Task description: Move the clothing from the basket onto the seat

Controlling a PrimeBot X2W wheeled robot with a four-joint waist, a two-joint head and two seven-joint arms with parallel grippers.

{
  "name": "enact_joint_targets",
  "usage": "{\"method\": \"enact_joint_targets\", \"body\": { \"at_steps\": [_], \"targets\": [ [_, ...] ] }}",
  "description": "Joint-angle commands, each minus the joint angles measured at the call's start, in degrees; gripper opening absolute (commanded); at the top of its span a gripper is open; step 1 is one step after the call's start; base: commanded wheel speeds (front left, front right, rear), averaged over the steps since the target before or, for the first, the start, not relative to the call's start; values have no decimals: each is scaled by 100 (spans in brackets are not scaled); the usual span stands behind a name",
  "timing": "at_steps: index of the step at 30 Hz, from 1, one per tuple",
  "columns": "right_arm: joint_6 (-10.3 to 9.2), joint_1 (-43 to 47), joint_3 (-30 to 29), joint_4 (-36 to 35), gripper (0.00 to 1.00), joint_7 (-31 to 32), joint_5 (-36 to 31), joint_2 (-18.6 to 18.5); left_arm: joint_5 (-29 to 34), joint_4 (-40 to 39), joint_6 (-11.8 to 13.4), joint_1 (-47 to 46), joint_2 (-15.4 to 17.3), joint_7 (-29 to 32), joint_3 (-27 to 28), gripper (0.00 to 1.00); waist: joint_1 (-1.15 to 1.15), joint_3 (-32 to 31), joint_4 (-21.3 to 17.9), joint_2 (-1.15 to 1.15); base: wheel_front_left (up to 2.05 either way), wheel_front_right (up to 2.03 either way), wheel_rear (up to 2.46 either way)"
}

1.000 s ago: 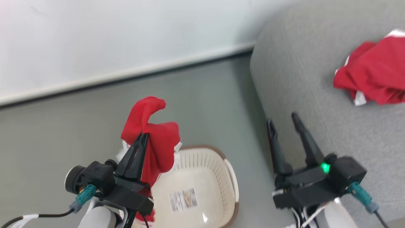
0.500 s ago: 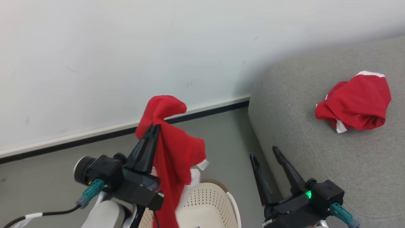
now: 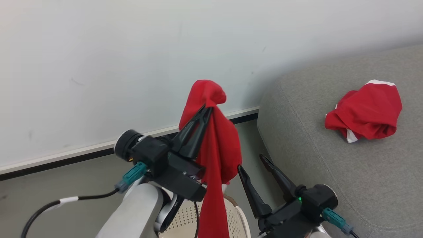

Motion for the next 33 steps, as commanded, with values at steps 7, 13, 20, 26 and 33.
{"method": "enact_joint_targets", "body": {
  "at_steps": [7,13,20,26,33],
  "targets": [
    [3,-399,130,478,100,-9,17,159,49,186,-65,-571,-200,-21,-357,0,0,-30,-134,0,0,0,0],
    [3,-539,214,617,100,-9,105,167,-37,282,5,-830,-264,-48,-539,0,0,-3,-180,0,0,0,0],
    [3,-610,120,731,100,-9,70,202,-203,291,135,-990,-298,-105,-779,0,0,8,-220,0,0,0,0],
    [3,-728,212,787,100,-9,171,227,-333,200,214,-1073,-303,-118,-1057,0,0,3,-220,0,0,0,0],
    [3,-826,226,915,0,-8,95,268,-509,95,344,-1144,-304,-97,-1394,0,0,9,-217,0,0,0,0]
  ]
}}
